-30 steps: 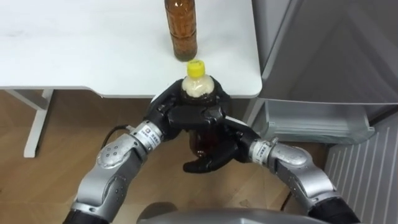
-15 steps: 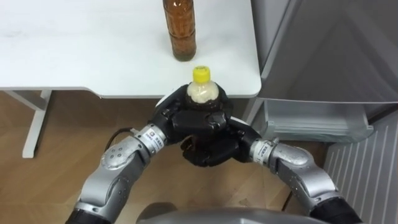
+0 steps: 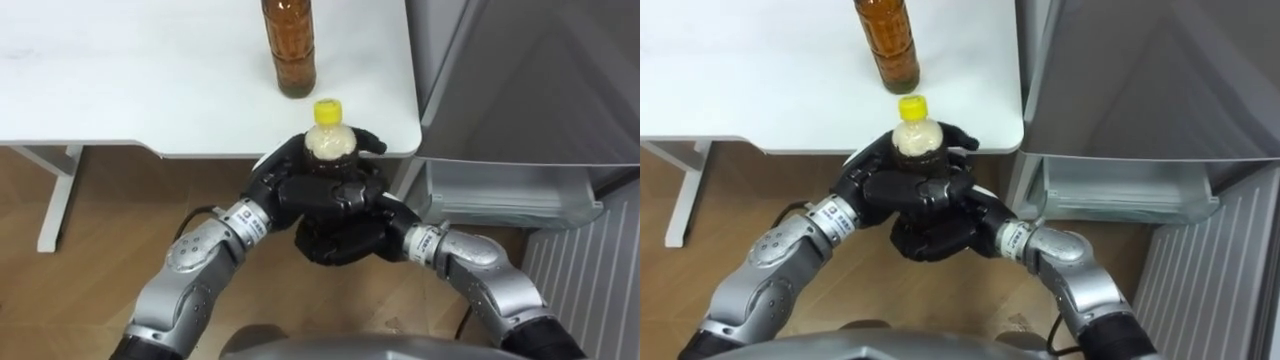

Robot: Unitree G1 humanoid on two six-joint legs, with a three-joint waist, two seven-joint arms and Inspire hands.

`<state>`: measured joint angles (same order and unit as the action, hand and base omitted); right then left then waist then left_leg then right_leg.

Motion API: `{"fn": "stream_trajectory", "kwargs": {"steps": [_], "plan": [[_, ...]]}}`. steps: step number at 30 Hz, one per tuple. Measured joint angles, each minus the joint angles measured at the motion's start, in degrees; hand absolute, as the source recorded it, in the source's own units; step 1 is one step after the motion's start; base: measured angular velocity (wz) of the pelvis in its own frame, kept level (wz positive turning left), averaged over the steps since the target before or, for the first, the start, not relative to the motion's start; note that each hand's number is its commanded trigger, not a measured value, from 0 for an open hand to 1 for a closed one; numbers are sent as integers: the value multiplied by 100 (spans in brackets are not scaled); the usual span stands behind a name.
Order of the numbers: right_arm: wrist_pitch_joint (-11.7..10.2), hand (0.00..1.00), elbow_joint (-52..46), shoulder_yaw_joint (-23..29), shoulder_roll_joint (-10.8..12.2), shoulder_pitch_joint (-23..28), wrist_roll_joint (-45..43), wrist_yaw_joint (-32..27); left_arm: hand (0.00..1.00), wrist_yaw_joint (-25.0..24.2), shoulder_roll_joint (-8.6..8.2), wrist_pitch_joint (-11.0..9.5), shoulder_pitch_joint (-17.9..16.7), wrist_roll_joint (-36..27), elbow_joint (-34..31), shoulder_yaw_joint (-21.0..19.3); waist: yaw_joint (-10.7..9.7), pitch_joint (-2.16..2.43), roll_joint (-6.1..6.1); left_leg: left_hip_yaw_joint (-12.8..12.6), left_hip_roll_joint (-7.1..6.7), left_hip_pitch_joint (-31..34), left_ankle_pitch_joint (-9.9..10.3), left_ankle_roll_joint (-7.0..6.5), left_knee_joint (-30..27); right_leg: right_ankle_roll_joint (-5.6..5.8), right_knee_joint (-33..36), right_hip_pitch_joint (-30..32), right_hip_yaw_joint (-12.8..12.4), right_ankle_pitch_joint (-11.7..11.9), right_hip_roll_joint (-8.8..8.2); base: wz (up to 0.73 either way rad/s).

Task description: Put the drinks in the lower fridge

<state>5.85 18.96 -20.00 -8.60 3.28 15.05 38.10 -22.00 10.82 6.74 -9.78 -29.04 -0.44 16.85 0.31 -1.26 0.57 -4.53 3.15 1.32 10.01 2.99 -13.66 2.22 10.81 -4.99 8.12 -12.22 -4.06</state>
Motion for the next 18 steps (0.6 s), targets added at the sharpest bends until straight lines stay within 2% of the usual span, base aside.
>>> {"fn": "stream_trajectory", "kwargs": {"steps": [8,11,14,18], "plan": [[0,100,19,-5,-33,17,88,43,0,153,-46,-60,11,-3,-70,-34,13,-11,-17,-6,3,13,0,0,3,0,2,27,-12,0,0,0],[0,100,13,34,-31,68,86,62,0,158,-80,-61,13,-2,-411,-212,23,-8,-20,-5,5,14,1,1,7,0,0,24,1,0,1,0],[-1,100,15,94,-27,108,36,59,0,158,-126,-311,23,-15,-866,-496,28,-5,-18,1,4,-21,0,1,15,-1,-2,-7,2,1,0,0],[-1,100,203,110,-38,257,35,58,0,214,-130,-515,26,-21,-1447,-610,45,7,-1,15,4,-45,0,1,13,0,-7,-8,34,1,1,0]]}}
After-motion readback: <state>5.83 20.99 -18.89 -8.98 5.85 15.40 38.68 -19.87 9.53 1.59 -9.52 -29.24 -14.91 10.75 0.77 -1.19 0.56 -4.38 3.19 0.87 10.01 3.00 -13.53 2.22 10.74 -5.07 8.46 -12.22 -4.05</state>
